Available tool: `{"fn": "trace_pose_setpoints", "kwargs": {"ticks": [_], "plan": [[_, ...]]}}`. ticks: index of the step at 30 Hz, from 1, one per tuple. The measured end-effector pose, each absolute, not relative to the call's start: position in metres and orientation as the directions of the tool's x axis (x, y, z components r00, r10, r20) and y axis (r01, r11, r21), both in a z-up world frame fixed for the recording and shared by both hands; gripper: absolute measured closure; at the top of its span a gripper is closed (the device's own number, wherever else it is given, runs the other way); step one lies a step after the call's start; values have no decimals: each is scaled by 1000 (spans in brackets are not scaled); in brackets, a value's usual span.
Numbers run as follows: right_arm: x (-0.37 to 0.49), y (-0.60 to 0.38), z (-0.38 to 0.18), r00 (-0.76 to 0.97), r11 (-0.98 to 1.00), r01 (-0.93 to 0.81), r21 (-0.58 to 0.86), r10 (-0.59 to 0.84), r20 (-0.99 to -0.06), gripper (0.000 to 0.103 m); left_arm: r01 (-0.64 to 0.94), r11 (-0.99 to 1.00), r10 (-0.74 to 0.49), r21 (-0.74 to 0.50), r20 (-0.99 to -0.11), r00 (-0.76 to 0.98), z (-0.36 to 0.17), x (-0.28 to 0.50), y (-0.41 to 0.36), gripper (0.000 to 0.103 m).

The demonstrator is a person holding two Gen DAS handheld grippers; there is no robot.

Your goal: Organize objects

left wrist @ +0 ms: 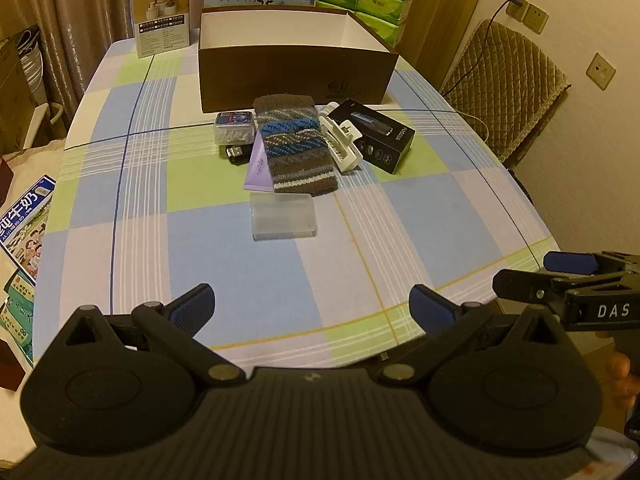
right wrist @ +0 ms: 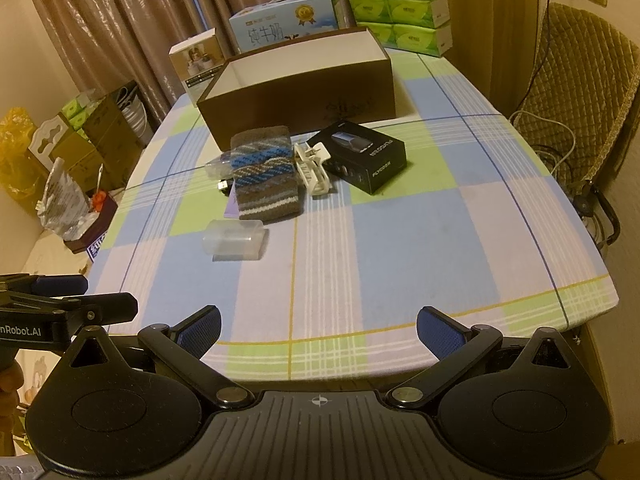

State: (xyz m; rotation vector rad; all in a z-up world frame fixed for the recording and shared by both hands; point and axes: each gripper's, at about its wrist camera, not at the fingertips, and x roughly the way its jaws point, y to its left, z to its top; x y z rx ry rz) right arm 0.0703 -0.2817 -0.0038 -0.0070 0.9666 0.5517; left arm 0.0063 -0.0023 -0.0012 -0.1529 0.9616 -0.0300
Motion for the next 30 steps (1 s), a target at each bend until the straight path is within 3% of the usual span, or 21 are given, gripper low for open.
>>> {"fn": "trace_pose_setpoints", "kwargs": {"ticks": [30], "plan": [[104, -278, -6, 416, 851, -466, 241, 451, -790, 2, -75, 987, -78, -144, -823, 562, -4, 33, 0, 1]]}}
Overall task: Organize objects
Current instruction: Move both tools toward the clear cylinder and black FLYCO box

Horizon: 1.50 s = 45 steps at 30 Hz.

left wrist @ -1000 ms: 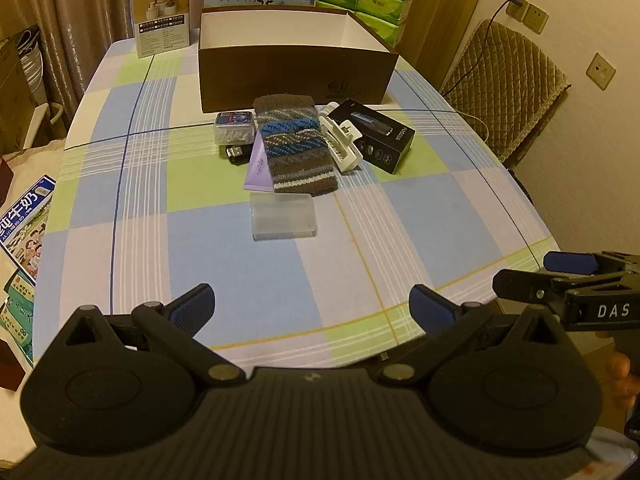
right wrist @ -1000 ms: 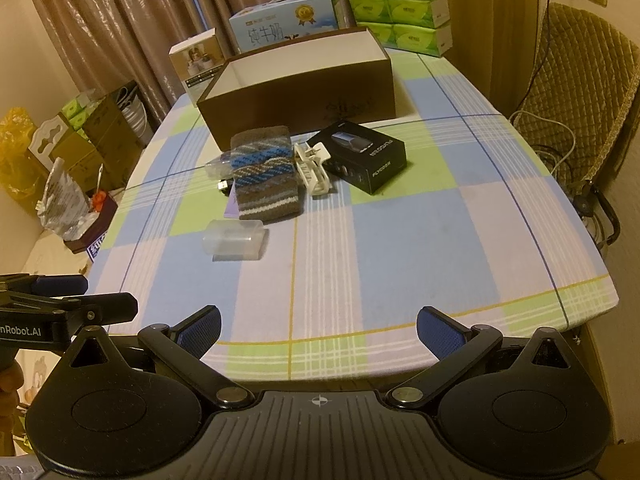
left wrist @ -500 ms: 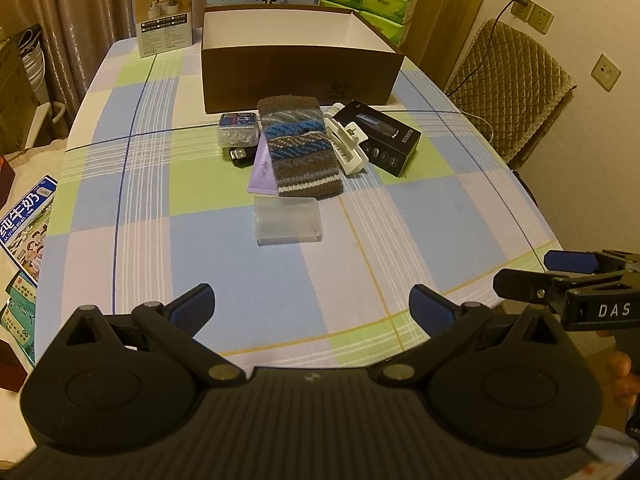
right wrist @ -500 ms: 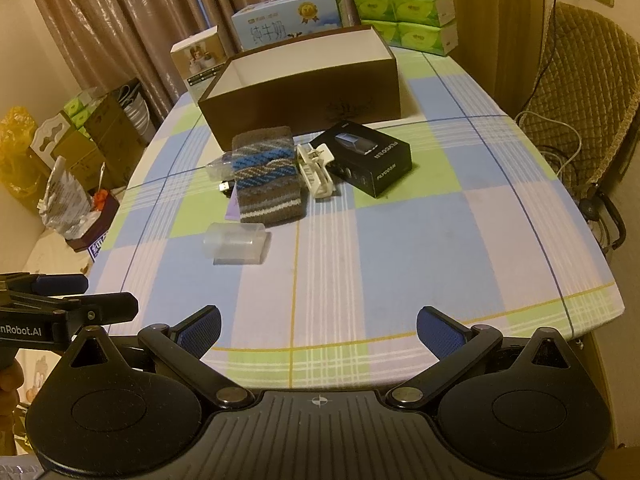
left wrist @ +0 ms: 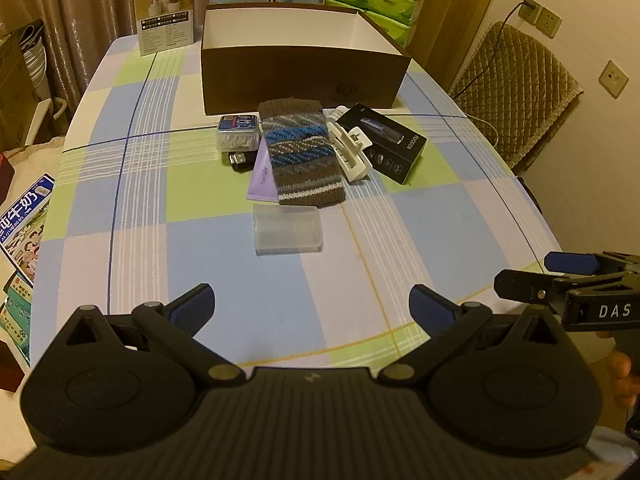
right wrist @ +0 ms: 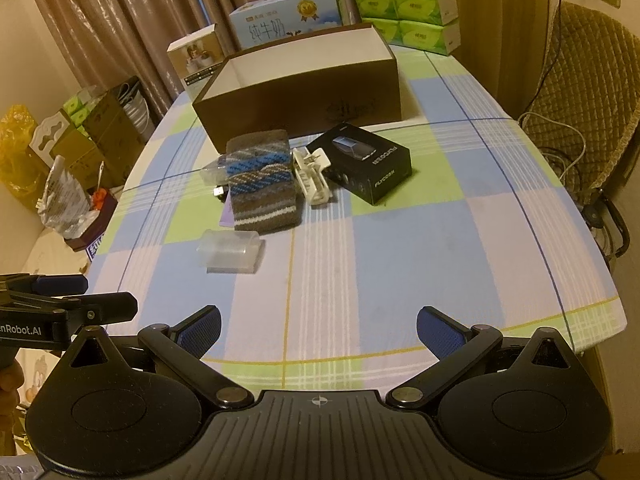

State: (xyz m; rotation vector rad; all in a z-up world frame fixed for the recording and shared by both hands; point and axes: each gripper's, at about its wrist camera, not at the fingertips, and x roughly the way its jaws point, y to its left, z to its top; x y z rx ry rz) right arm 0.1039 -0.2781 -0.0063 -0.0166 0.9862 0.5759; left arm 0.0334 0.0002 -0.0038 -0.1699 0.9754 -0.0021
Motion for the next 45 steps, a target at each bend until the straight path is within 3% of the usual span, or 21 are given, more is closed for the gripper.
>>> {"fn": "trace_pose_setpoints", "kwargs": {"ticks": [23, 45], "plan": [[167, -279, -19, 389, 841, -482, 247, 458, -799, 2, -150, 982, -19, -118, -843, 538, -17, 78, 4, 1], [242, -287, -43, 364, 837, -487, 248, 453, -814, 2, -185, 981, 32, -62, -885, 465, -80, 143, 1, 3]]}}
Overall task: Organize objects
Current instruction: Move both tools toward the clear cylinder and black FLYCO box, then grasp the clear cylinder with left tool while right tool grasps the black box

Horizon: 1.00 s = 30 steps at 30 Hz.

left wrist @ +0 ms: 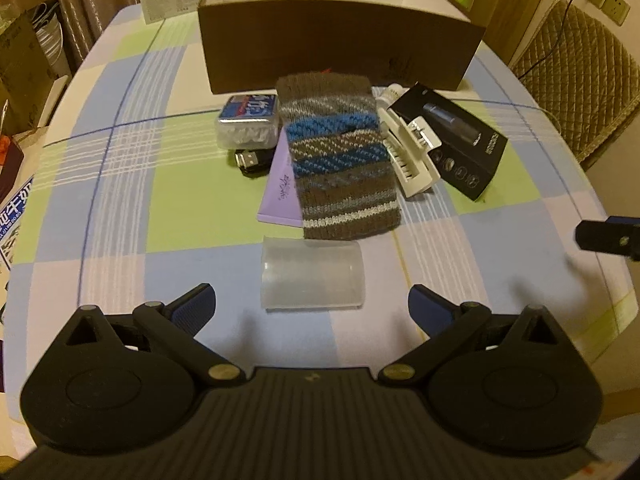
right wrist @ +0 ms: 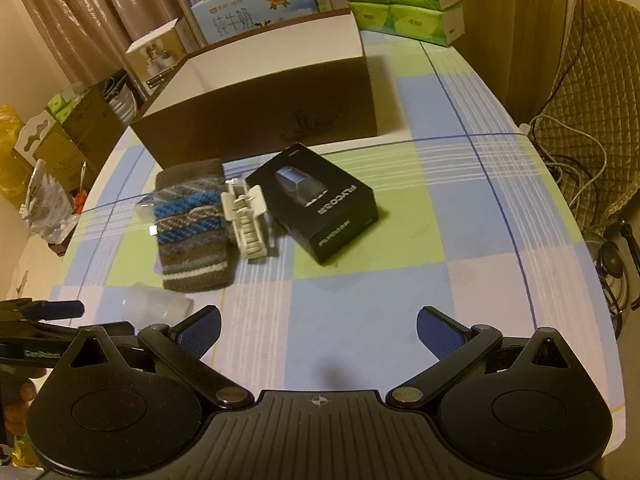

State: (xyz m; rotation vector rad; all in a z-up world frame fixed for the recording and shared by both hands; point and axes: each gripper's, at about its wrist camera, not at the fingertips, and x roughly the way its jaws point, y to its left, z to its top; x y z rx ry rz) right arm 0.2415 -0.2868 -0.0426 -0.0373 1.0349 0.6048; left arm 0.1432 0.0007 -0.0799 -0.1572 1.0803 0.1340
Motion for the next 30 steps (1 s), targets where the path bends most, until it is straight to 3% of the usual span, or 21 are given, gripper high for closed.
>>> {"fn": "trace_pose_setpoints", "kwargs": {"ticks": [12, 15, 20, 30], "plan": [[273, -302, -55, 354, 845, -479, 239, 435, -828, 2, -199, 980, 75, -8, -911, 405, -117, 179, -2, 11], [280, -303, -57, 351, 842, -485, 237, 435, -829, 2, -203, 979, 80, -2, -915, 395, -122, 183, -2, 16], [294, -300, -62, 346, 830, -510, 228, 440, -828, 2, -212, 977, 84, 1, -919, 384, -125, 186, 0, 34], [317, -269, -73, 339, 697, -697, 169, 527, -780, 2, -303, 953, 149, 25, -907, 395, -117, 174, 14, 34]]}}
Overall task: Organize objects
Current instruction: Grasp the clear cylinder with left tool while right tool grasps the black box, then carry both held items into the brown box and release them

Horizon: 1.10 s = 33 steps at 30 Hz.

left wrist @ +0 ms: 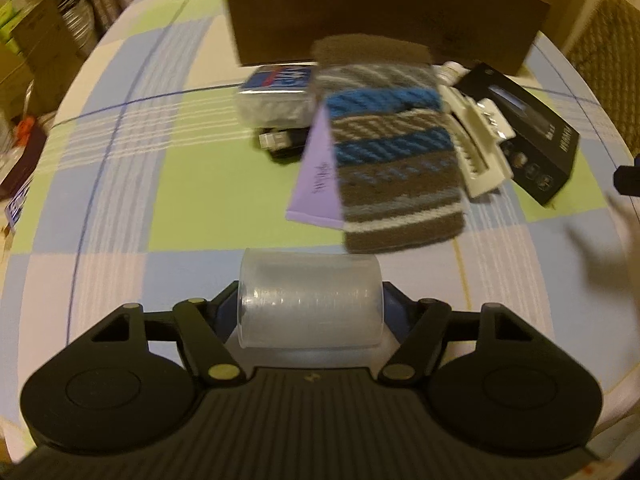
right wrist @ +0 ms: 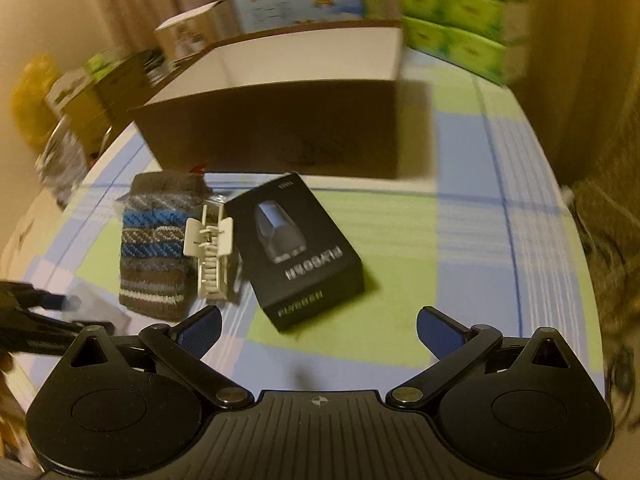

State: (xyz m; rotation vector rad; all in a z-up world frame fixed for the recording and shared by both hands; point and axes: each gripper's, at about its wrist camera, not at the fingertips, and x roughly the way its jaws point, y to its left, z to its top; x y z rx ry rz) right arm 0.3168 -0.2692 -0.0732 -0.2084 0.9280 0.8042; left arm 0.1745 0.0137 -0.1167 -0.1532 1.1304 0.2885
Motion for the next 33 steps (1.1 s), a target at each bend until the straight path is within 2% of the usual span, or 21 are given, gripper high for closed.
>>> {"fn": "trace_pose_setpoints", "kwargs": {"ticks": [5, 11, 12, 14, 17, 24, 29, 33], "plan": [[331, -243, -90, 292, 598, -790, 134, 559, -776, 2, -376, 926, 189, 34, -905, 382, -112, 165, 28, 34], [343, -211, -112, 277, 526, -849, 55, 531, -801, 2, -438, 898, 226, 43, -900, 373, -108, 153, 37, 34], [343, -207, -115, 283, 519, -854, 40, 527, -801, 6, -445, 895, 229, 44, -900, 371, -108, 151, 37, 34], [342, -203, -120, 279, 501, -865, 25, 523, -805, 22, -453, 890, 231, 44, -902, 366, -108, 148, 37, 34], [338, -206, -122, 294, 504, -864, 7, 514, -806, 25, -466, 884, 236, 46, -903, 359, -108, 144, 37, 34], [320, -234, -114, 330, 650, -759, 23, 416, -847, 26, -460, 887, 225, 37, -905, 361, -106, 141, 40, 34], [298, -242, -105, 293, 691, -721, 56, 377, -879, 25, -429, 903, 201, 24, -906, 372, -103, 143, 44, 34], [300, -231, -101, 326, 709, -704, 33, 364, -873, 21, -379, 925, 172, 9, -900, 401, -97, 152, 49, 34]]}}
